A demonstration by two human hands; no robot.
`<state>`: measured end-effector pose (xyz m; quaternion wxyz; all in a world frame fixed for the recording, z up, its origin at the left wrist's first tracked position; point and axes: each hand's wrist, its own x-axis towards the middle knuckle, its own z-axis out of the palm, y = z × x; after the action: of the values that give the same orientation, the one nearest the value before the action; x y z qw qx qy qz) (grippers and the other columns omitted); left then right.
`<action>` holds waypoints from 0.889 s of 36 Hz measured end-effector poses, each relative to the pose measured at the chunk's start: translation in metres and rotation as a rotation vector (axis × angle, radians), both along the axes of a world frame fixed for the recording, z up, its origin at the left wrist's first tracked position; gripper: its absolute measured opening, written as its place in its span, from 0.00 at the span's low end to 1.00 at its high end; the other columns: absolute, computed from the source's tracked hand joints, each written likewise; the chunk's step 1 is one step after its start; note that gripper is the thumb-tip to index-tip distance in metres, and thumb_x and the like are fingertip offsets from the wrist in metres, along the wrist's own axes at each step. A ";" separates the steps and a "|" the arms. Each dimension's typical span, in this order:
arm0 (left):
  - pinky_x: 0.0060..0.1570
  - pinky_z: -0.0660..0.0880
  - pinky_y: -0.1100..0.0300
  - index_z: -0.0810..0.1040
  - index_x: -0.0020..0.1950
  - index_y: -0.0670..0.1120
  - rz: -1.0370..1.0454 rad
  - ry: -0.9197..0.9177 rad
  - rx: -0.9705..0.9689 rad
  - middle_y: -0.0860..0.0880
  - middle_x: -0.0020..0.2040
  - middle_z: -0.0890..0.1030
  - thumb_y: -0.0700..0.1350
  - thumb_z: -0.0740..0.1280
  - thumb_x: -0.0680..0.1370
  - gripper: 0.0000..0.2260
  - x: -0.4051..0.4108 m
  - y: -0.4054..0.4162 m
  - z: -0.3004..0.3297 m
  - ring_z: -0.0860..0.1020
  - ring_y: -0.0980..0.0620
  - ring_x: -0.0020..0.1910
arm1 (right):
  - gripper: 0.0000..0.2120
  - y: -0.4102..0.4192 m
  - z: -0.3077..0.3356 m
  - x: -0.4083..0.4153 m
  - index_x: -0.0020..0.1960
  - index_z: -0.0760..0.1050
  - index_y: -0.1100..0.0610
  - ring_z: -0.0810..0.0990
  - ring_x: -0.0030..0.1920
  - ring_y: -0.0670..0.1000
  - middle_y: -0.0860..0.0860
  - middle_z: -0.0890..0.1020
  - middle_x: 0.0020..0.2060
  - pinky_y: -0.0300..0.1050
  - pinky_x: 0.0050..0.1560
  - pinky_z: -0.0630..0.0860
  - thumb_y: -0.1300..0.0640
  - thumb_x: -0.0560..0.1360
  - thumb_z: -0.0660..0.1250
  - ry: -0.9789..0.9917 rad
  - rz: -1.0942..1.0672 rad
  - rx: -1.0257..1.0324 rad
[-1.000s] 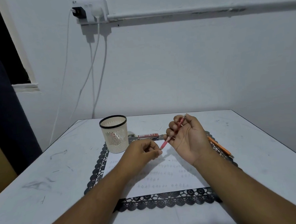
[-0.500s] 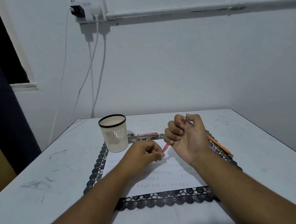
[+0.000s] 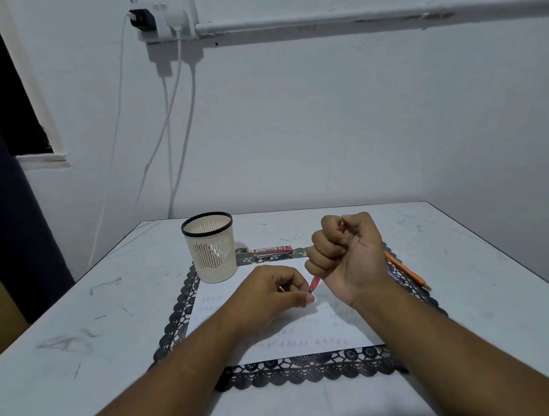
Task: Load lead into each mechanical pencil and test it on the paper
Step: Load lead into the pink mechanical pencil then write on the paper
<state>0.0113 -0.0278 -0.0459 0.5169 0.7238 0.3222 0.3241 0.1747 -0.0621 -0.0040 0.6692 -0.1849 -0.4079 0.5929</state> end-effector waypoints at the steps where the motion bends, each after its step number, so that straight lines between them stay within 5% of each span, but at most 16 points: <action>1: 0.43 0.67 0.54 0.84 0.42 0.40 -0.001 0.006 0.014 0.44 0.36 0.77 0.38 0.77 0.73 0.04 0.000 0.000 0.001 0.71 0.50 0.37 | 0.17 -0.001 0.000 0.000 0.27 0.61 0.52 0.48 0.28 0.49 0.48 0.56 0.23 0.42 0.30 0.48 0.50 0.73 0.55 0.003 0.006 0.004; 6: 0.43 0.70 0.60 0.85 0.42 0.42 -0.015 0.020 0.057 0.47 0.37 0.79 0.38 0.77 0.74 0.03 -0.001 0.000 0.002 0.74 0.52 0.38 | 0.18 0.001 0.001 0.001 0.28 0.62 0.53 0.48 0.28 0.49 0.47 0.58 0.23 0.43 0.30 0.47 0.49 0.74 0.54 0.002 0.021 -0.009; 12: 0.57 0.76 0.49 0.83 0.55 0.40 -0.083 -0.037 0.009 0.42 0.50 0.85 0.46 0.74 0.77 0.11 -0.001 0.001 0.003 0.81 0.46 0.49 | 0.13 0.004 -0.003 -0.009 0.38 0.67 0.54 0.59 0.32 0.49 0.50 0.63 0.31 0.46 0.36 0.58 0.52 0.80 0.61 -0.049 -0.030 -0.070; 16: 0.62 0.78 0.53 0.79 0.63 0.40 -0.077 -0.140 -0.020 0.41 0.57 0.85 0.44 0.67 0.83 0.11 0.002 0.000 0.005 0.83 0.43 0.57 | 0.13 -0.007 0.001 -0.015 0.44 0.75 0.55 0.72 0.33 0.48 0.49 0.76 0.34 0.39 0.28 0.69 0.54 0.87 0.60 -0.531 -0.250 -0.099; 20: 0.59 0.79 0.55 0.78 0.66 0.46 -0.014 -0.295 -0.067 0.44 0.56 0.86 0.43 0.62 0.85 0.11 0.005 0.001 0.010 0.84 0.45 0.57 | 0.12 -0.011 -0.003 -0.021 0.56 0.81 0.54 0.83 0.41 0.49 0.49 0.85 0.42 0.42 0.38 0.81 0.54 0.87 0.59 -0.724 -0.245 -0.048; 24: 0.42 0.74 0.60 0.78 0.59 0.42 0.016 -0.434 -0.103 0.44 0.38 0.77 0.42 0.60 0.86 0.08 0.006 0.006 0.016 0.74 0.49 0.39 | 0.18 -0.008 -0.005 -0.020 0.70 0.74 0.37 0.82 0.56 0.45 0.48 0.84 0.54 0.40 0.57 0.78 0.39 0.84 0.56 -0.854 -0.245 -0.057; 27: 0.35 0.66 0.59 0.74 0.48 0.43 0.031 -0.670 -0.225 0.48 0.34 0.67 0.48 0.56 0.86 0.13 0.000 0.009 0.027 0.63 0.52 0.33 | 0.19 -0.003 -0.008 -0.017 0.73 0.71 0.35 0.80 0.63 0.44 0.43 0.81 0.63 0.50 0.67 0.76 0.36 0.84 0.56 -0.861 -0.235 -0.090; 32: 0.32 0.54 0.56 0.62 0.33 0.47 0.030 -0.957 -0.356 0.50 0.29 0.58 0.57 0.55 0.82 0.21 -0.022 0.023 0.034 0.53 0.52 0.29 | 0.11 -0.001 -0.013 -0.017 0.66 0.78 0.50 0.84 0.47 0.52 0.53 0.86 0.54 0.47 0.51 0.80 0.56 0.85 0.63 -0.895 -0.094 -0.244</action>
<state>-0.0104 -0.0050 -0.0123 0.7171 0.3905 0.1101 0.5667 0.1578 -0.0632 -0.0166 0.4269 -0.5184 -0.5750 0.4673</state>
